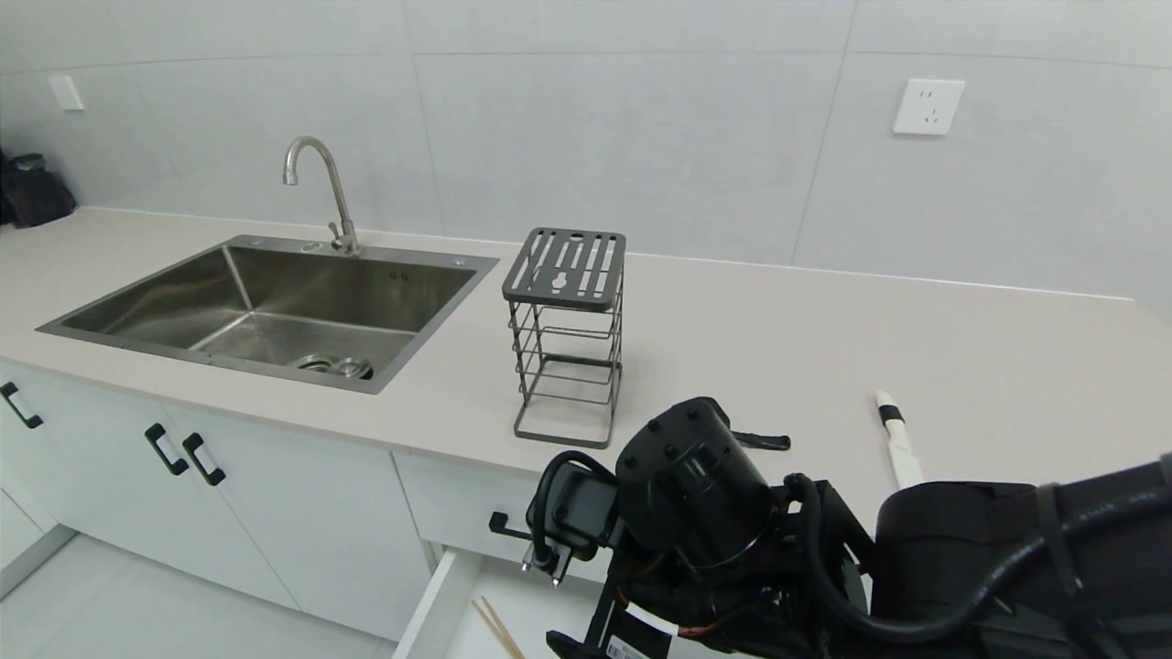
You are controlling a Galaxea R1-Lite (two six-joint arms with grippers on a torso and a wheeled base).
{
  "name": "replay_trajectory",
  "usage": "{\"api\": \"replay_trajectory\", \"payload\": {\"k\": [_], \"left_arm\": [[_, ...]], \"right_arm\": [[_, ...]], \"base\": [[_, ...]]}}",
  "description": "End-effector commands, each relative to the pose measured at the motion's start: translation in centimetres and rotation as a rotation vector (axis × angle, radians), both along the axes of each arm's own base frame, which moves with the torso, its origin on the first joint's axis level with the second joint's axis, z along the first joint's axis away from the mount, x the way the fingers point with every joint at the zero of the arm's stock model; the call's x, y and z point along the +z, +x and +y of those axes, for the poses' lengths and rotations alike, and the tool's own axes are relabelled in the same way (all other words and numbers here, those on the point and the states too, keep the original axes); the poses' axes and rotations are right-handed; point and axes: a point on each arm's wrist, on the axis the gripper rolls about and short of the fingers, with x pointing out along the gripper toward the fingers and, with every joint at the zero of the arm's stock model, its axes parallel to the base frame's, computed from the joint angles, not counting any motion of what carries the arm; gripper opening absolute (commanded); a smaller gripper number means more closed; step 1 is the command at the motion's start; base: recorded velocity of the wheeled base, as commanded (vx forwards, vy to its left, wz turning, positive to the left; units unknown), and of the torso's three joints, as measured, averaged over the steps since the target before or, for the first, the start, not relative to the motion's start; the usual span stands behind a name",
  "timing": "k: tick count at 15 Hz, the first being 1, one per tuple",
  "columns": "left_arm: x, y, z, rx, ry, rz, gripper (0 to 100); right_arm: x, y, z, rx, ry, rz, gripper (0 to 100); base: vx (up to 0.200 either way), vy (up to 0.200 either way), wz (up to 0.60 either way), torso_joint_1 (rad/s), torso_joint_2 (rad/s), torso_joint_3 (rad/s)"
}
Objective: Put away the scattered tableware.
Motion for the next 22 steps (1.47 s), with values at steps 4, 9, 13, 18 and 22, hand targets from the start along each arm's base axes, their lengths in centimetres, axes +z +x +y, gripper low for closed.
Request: {"api": "replay_trajectory", "payload": {"k": [4, 9, 13, 18, 22], "left_arm": [[0.0, 0.0, 0.0, -0.001, 0.0, 0.002, 100], [0.0, 0.0, 0.0, -0.001, 0.0, 0.002, 100], [0.0, 0.0, 0.0, -0.001, 0.001, 0.001, 100], [0.0, 0.0, 0.0, 0.001, 0.0, 0.002, 100], [0.0, 0.0, 0.0, 0.001, 0.0, 0.002, 100]], "right_arm": [[-0.2, 0.0, 0.0, 0.001, -0.004, 0.005, 100], [-0.3, 0.5, -0.4, -0.017, -0.015, 0.019, 100], [-0.9, 1.3, -1.6, -0.055, -0.025, 0.033, 100], [0.2, 3.6, -4.1, -0.177, 0.057, 0.044, 100], [-0.7, 4.6, -8.9, -0.342, 0.1, 0.129, 100]], "base": [[0.0, 0.0, 0.0, 0.293, -0.56, -0.272], [0.0, 0.0, 0.0, 0.163, -0.32, -0.157], [0.0, 0.0, 0.0, 0.0, 0.0, 0.0], [0.0, 0.0, 0.0, 0.0, 0.0, 0.0], [0.0, 0.0, 0.0, 0.0, 0.0, 0.0]]}}
